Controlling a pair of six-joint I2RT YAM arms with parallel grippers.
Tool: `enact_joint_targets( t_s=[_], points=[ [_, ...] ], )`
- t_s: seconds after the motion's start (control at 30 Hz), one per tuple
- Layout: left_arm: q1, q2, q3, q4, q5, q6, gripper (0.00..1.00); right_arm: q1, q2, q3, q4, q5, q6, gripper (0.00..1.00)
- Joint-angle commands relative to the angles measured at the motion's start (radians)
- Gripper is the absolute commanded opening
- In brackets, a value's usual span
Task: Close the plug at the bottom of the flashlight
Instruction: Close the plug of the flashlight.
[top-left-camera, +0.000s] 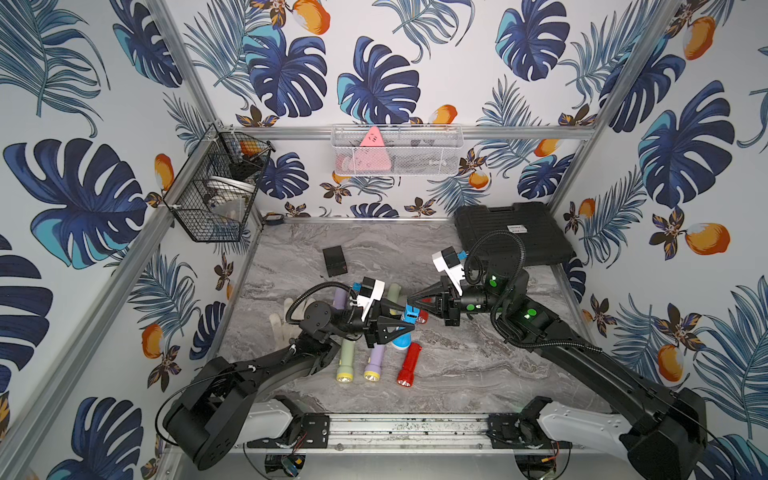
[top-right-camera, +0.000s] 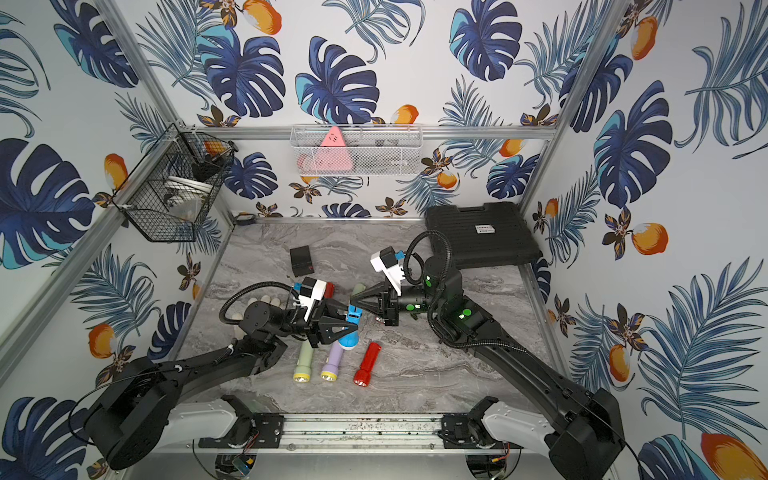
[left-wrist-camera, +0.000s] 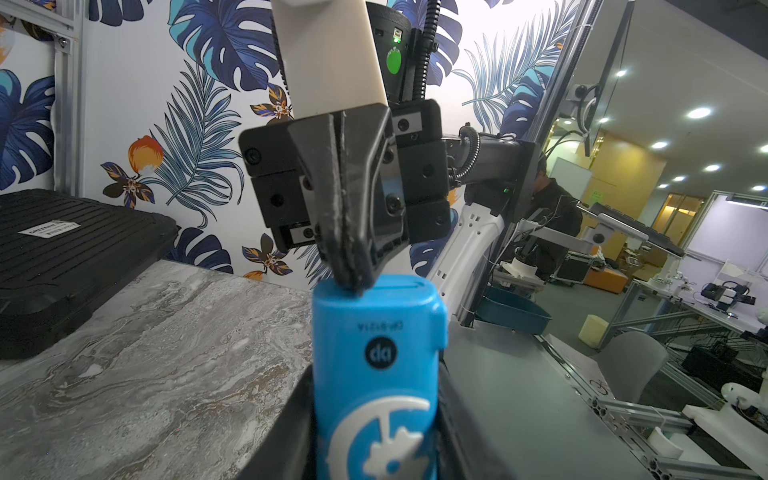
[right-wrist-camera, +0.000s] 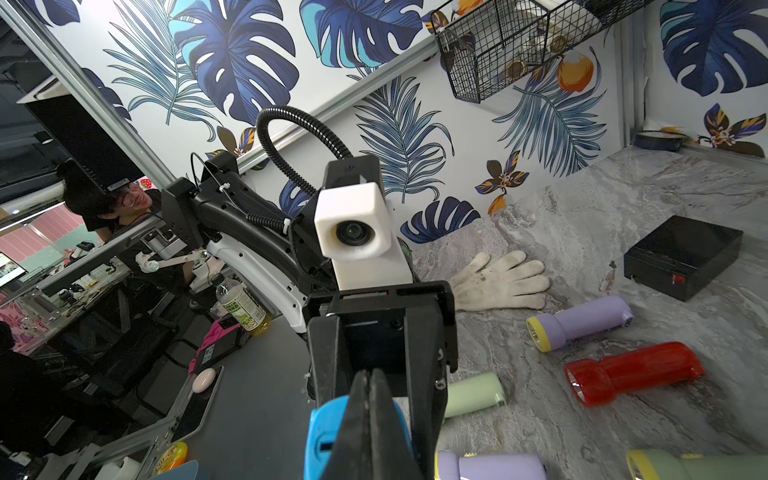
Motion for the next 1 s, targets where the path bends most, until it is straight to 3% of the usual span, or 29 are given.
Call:
enact_joint_targets(
  t_s=[0.0,0.33,0.63,0.97],
  points=[
    [-0.003,-0.020,0.032,0.259,-0.077,0.009,0.00,0.007,0.002,-0.012,-0.286,0.046,-0.045,0.06],
    [-0.002,-0.027,0.018,0.259,-0.055,-0.022,0.00,0.006,-0.049,0.043,-0.370,0.276,-0.080,0.07],
    [-0.001,-0.023,0.035,0.259,-0.031,-0.035,0.00,0.006,-0.053,0.091,-0.420,0.381,-0.100,0.16],
    [-0.001,-0.005,0.035,0.259,-0.027,-0.044,0.00,0.003,-0.056,0.129,-0.444,0.622,-0.092,0.30]
  ],
)
